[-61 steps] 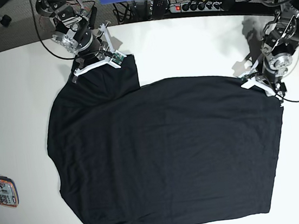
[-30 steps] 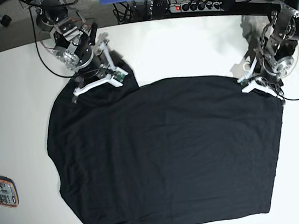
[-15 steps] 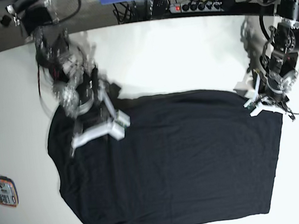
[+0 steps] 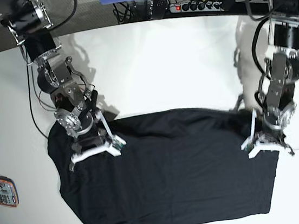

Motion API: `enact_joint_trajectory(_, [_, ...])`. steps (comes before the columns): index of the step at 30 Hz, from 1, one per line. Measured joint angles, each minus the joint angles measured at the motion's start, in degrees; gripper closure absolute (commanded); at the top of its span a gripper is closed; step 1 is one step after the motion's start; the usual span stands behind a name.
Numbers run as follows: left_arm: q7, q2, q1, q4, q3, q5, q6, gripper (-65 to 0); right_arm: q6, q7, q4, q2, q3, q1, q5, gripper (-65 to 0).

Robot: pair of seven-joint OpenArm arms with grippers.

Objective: Fold the T-shirt properly
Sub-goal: 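Lift the shirt's shoulder edges with both grippers, then pull the held shoulders back toward the robot with both grippers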

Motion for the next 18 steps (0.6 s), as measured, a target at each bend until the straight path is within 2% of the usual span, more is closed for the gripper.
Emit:
enact_joint_trajectory(3, [0.15,1.38,-2.01,-4.44,0.0,-0.33,-0.55,0.0,0.2,1.29,-3.39,-0.04,-0.17,1.38,0.59,0.0])
enact_joint_trajectory(6, [1.16,3.23,-4.68,-9.44,0.33,-0.13,-0.63,0.0,-1.01,2.49,-6.8,-0.02,-0.04,5.88,1.46,0.0])
enact_joint_trajectory(9, [0.5,3.52,-9.07,-13.18,4.98,0.39,-0.46,0.0,-0.96,2.49,-9.53,-0.07,0.07,8.61,6.6,0.0])
enact_joint_trajectory(14, [-0.28,4.24,-13.09,-19.32,14.75,10.03,-0.31,0.0,-0.24,3.04,-16.33,-0.07,-0.11,11.74,8.87,0.0])
enact_joint_trajectory(18, [-0.15,5.99,-13.35,-21.84,16.52,17.57,-0.59,0.0,-0.87,5.18,-21.11,-0.11,-0.11,15.28,8.76,0.0])
